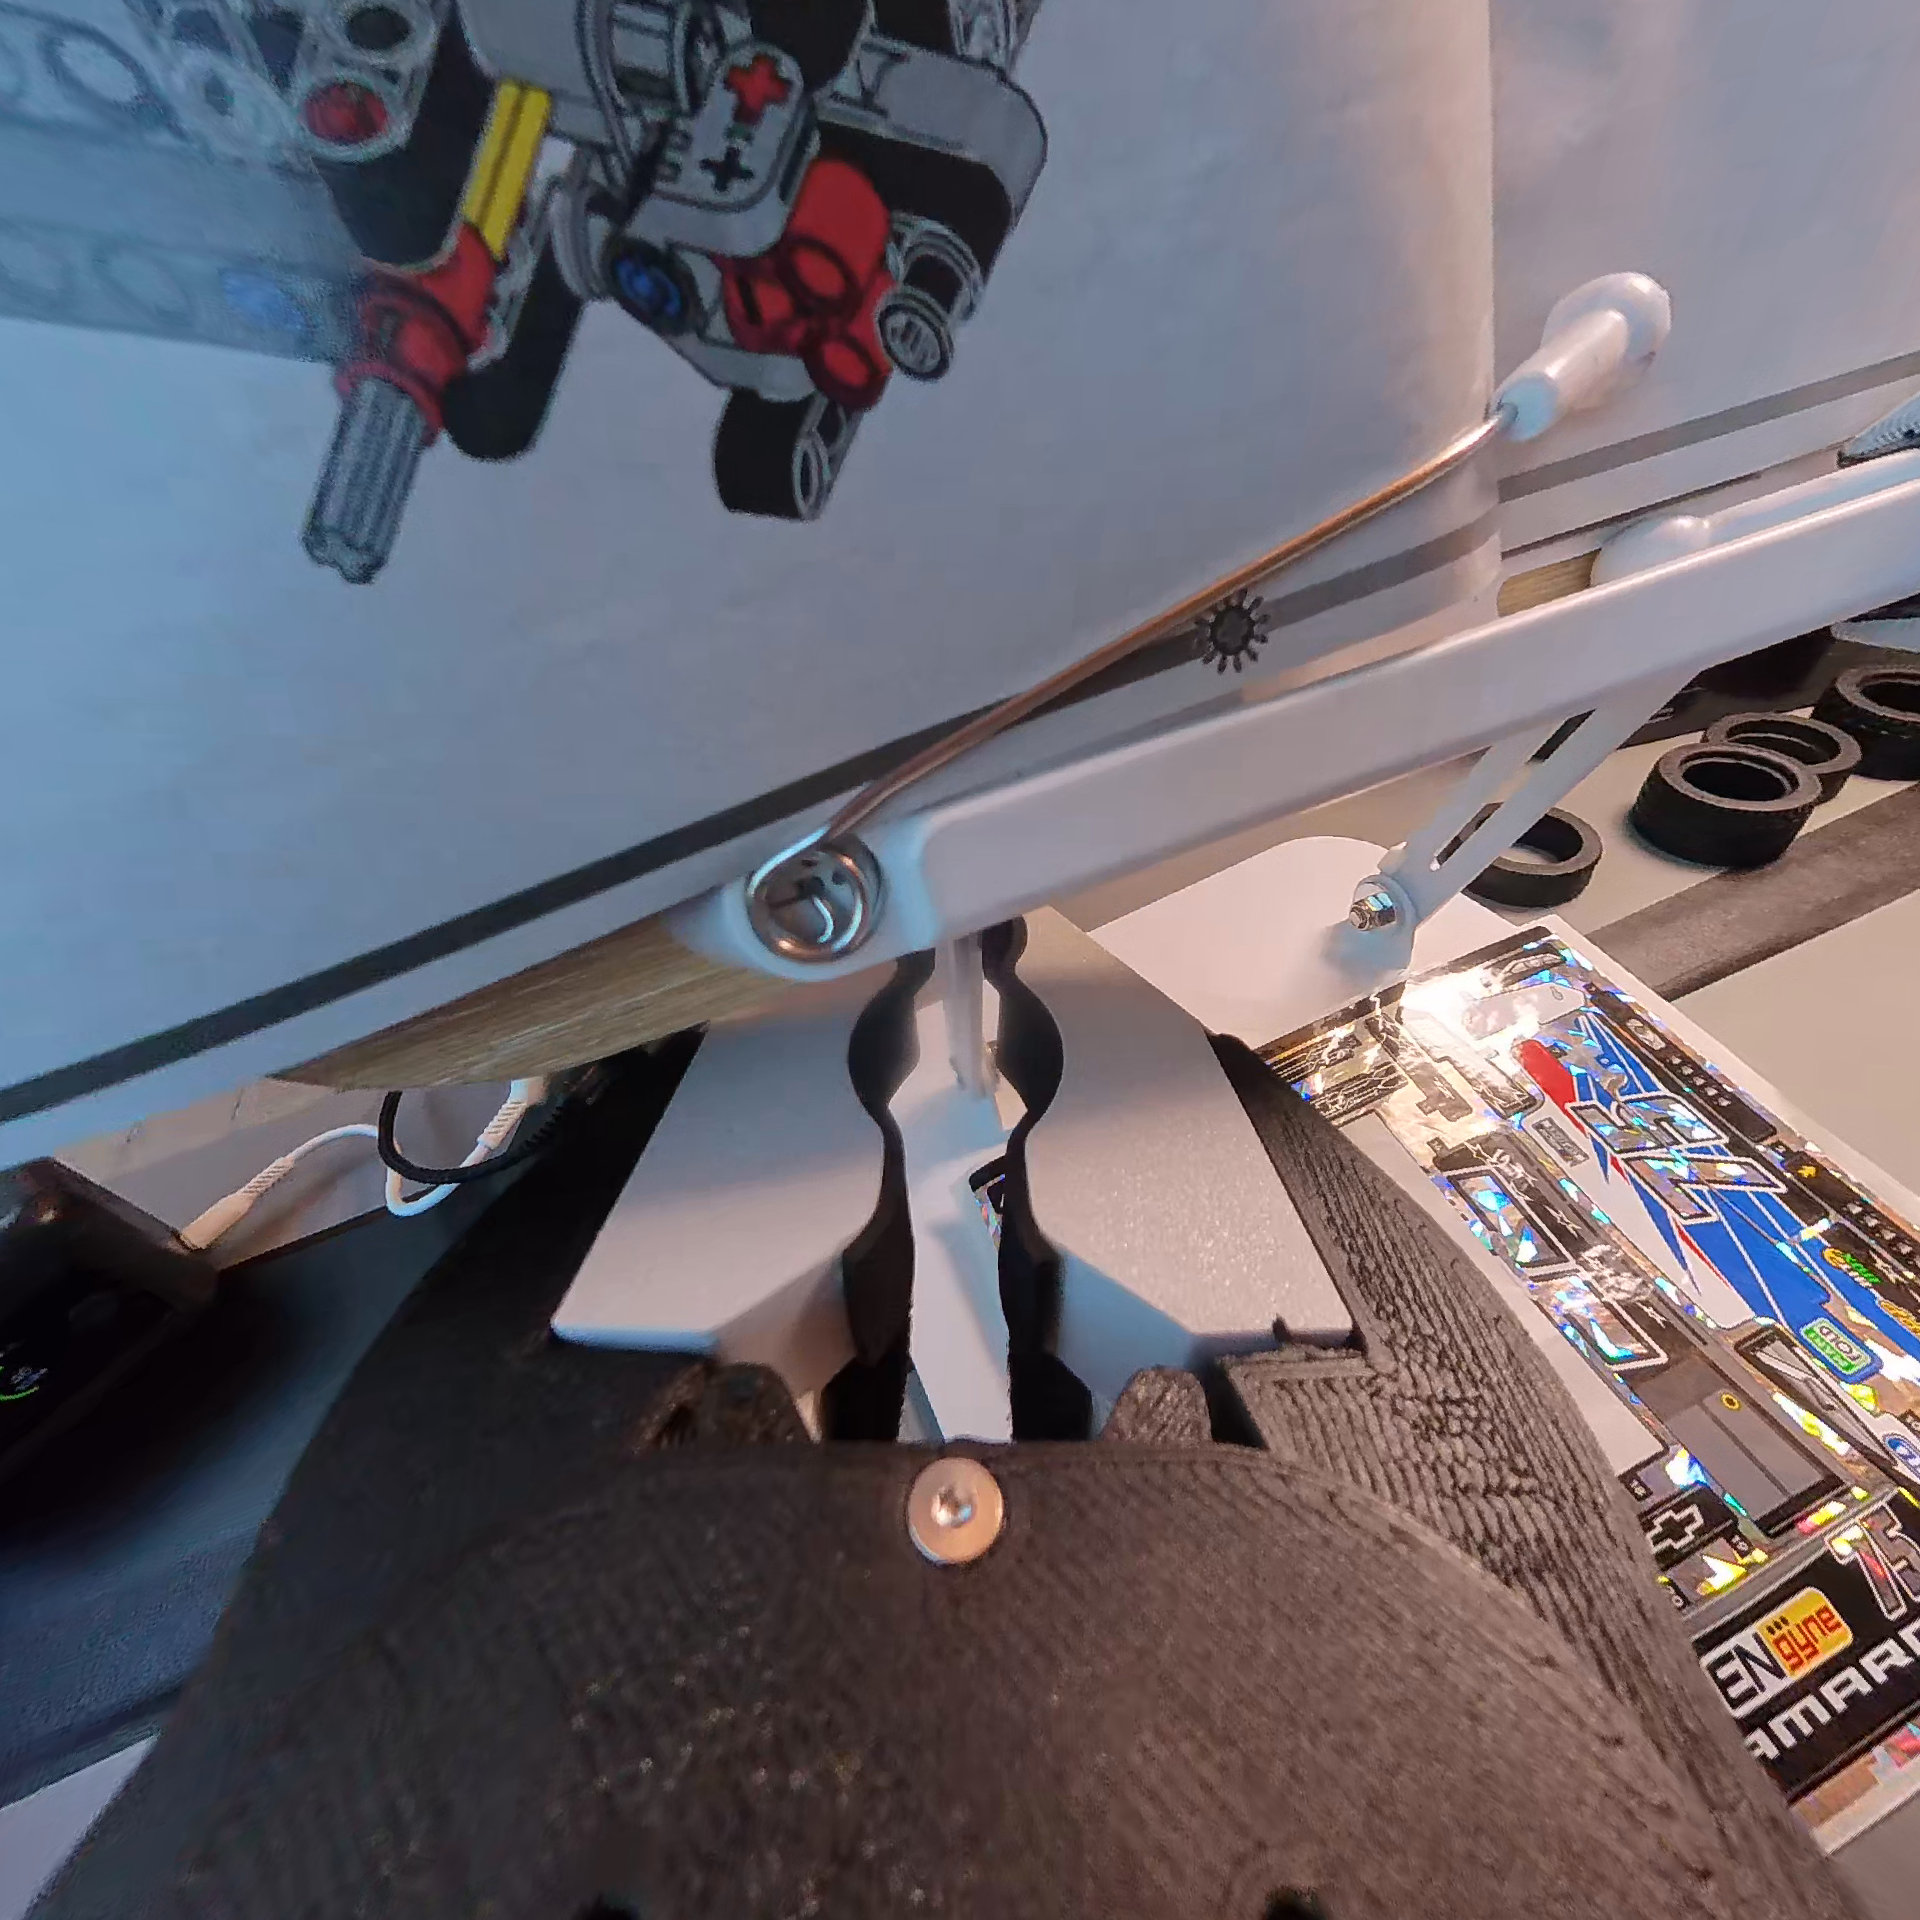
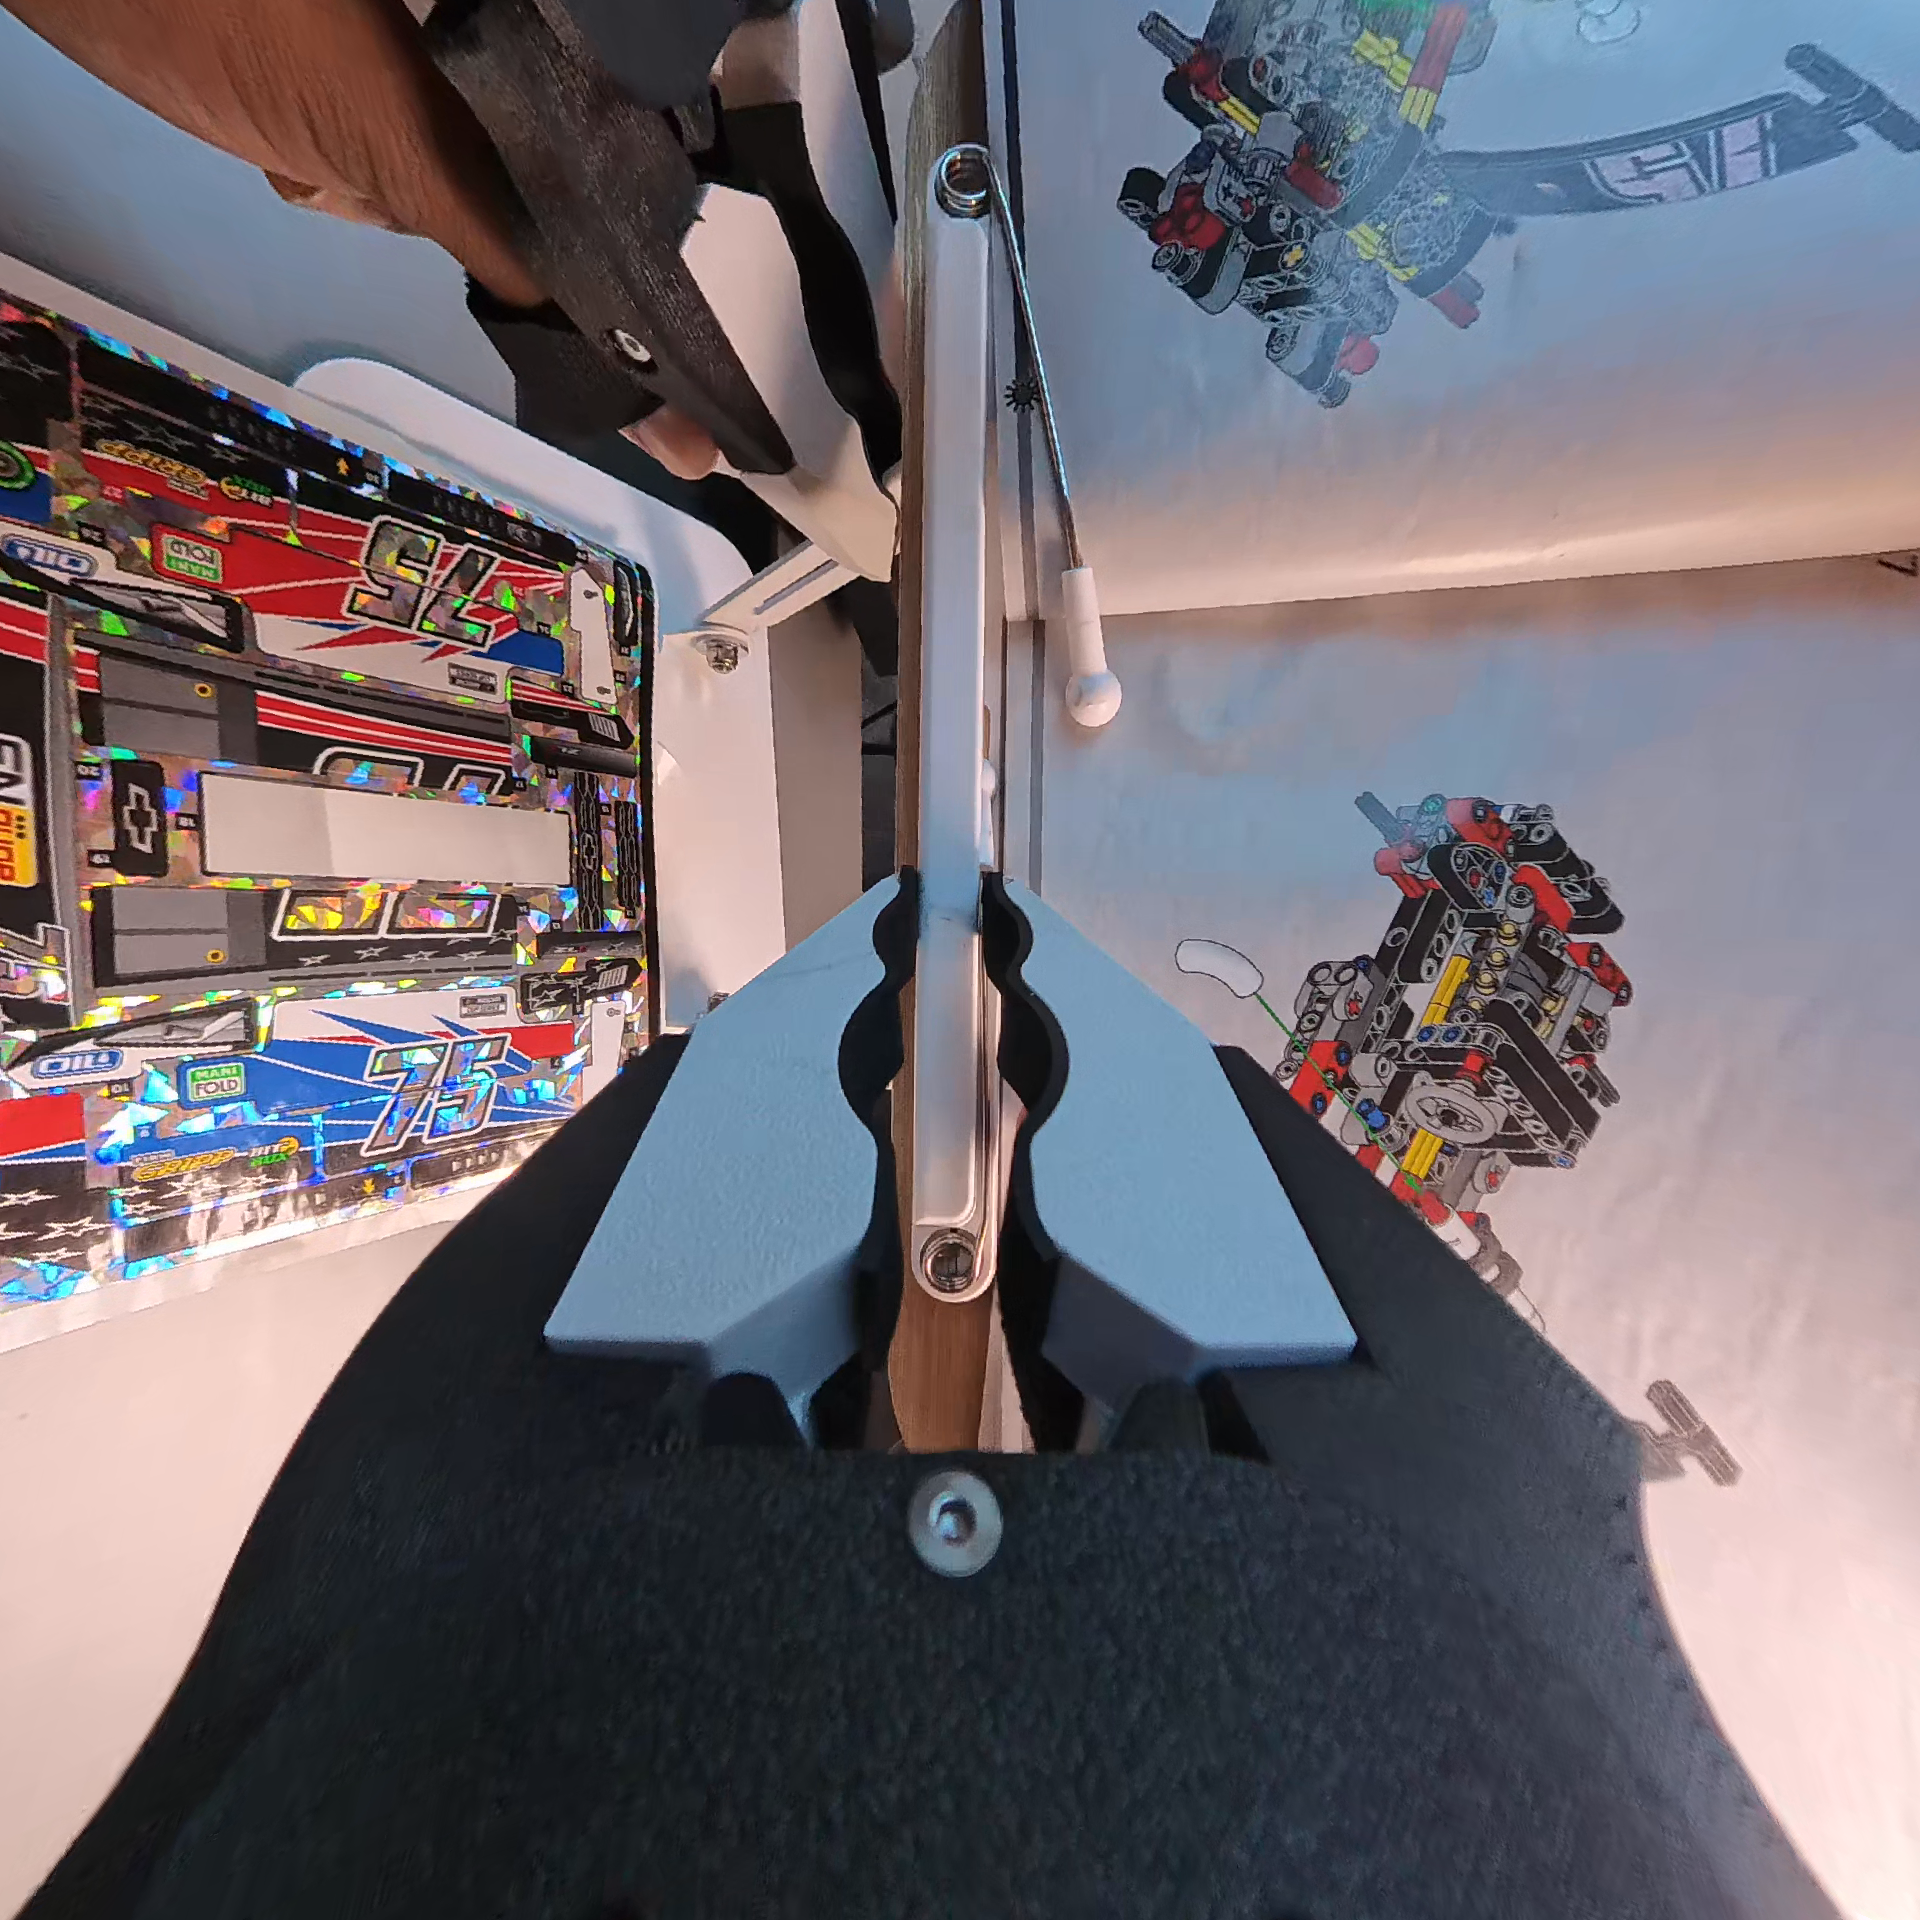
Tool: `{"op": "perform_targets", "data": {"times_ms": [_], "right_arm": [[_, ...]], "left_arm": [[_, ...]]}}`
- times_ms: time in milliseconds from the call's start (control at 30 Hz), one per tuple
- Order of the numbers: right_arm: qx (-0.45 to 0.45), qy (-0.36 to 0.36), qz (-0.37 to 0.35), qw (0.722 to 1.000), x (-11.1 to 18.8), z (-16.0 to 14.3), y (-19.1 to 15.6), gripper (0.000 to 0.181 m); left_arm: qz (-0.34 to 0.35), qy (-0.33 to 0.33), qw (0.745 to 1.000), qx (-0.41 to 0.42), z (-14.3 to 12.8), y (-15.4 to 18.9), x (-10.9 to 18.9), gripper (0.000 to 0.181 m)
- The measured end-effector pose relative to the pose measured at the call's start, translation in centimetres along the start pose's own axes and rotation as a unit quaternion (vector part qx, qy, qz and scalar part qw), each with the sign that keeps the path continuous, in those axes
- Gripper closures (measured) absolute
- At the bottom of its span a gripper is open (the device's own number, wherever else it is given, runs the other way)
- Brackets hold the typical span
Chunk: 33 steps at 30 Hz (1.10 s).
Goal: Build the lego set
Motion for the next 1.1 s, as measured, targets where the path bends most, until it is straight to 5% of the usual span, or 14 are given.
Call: {"op": "perform_targets", "data": {"times_ms": [600,767,900,1100], "right_arm": [[0.0,0.016,-0.032,0.999,0.7,-0.5,-0.4,0.171],[-0.102,0.057,-0.042,0.992,3.9,-0.1,-0.1,0.153],[-0.247,0.073,-0.105,0.96,7.1,-2.5,1.3,0.142],[-0.438,0.048,-0.21,0.873,9.7,-7.9,4.3,0.116]], "left_arm": [[-0.022,-0.023,0.999,-0.018,0.3,0.2,1.6,0.174],[-0.036,-0.017,0.999,0.033,0.5,-0.1,5.2,0.16],[-0.038,0.057,0.995,0.069,2.8,0.3,9.3,0.16],[-0.067,0.161,0.984,0.028,11.1,1.7,11.2,0.161]]}}
Point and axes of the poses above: each gripper's, where its closed fingertips meet, x back along the fingers, z out of its top, y = z × x across the jaws, the point moved 8 cm from there along x, back along the fingers, and after that the axes turned 9 degrees about y, right-handed, at the moved point
